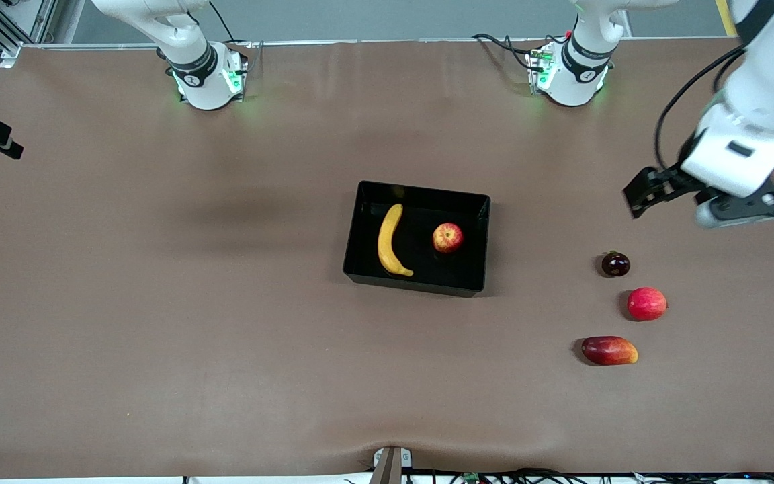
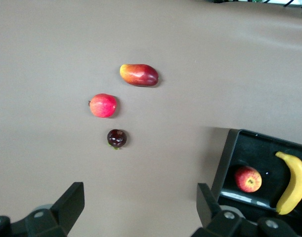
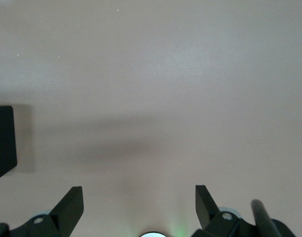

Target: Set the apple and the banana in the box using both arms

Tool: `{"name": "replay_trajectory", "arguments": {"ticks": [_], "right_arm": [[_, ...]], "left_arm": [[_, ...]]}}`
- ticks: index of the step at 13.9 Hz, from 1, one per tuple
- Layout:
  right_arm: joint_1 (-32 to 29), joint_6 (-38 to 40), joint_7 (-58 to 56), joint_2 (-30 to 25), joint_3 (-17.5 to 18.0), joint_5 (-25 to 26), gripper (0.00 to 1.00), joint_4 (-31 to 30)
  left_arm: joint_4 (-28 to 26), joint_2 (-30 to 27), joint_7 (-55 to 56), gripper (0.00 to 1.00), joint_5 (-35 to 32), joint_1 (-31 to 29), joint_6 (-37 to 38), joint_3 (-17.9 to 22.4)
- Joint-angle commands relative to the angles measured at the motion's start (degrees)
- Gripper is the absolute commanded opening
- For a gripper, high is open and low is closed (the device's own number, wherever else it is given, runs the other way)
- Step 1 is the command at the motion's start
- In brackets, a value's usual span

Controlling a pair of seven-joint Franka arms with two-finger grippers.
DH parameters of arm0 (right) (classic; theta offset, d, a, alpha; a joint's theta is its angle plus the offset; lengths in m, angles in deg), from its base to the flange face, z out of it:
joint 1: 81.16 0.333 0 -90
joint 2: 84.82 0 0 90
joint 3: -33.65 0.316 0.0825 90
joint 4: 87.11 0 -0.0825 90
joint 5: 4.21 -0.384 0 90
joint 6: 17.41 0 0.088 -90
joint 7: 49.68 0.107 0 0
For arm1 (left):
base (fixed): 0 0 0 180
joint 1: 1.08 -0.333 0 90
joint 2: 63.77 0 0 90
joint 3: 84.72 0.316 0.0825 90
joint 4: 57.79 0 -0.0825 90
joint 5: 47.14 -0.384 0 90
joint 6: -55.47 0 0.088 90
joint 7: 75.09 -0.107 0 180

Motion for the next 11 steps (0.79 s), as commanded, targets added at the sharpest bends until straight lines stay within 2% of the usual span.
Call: {"name": "replay_trajectory", "arguments": {"ticks": [1, 4, 5, 8, 11], "right_arm": [[-1.3, -0.2, 0.1, 0.0, 0.7, -1.2, 1.00, 0.1], [-1.3, -0.2, 0.0, 0.0, 0.7, -1.6, 1.00, 0.1], [-1.3, -0.2, 0.0, 0.0, 0.7, -1.6, 1.00, 0.1], [-1.1, -0.2, -0.5, 0.0, 0.7, -1.5, 1.00, 0.1], [-1.0, -0.3, -0.7, 0.0, 0.7, -0.4, 1.00, 0.1]], "left_arm": [[-8.2, -7.5, -2.0, 1.00, 2.7, -1.9, 0.2, 0.1], [-20.0, -17.9, -4.8, 1.00, 3.5, 0.1, -0.7, 4.4], [-22.4, -20.1, -4.8, 1.00, 4.4, 0.8, -1.4, 5.2], [-25.5, -23.1, -5.1, 1.00, 6.6, 2.1, -1.4, 5.8], [-25.1, -22.4, -7.9, 1.00, 9.1, 2.0, -1.4, 6.5]]}}
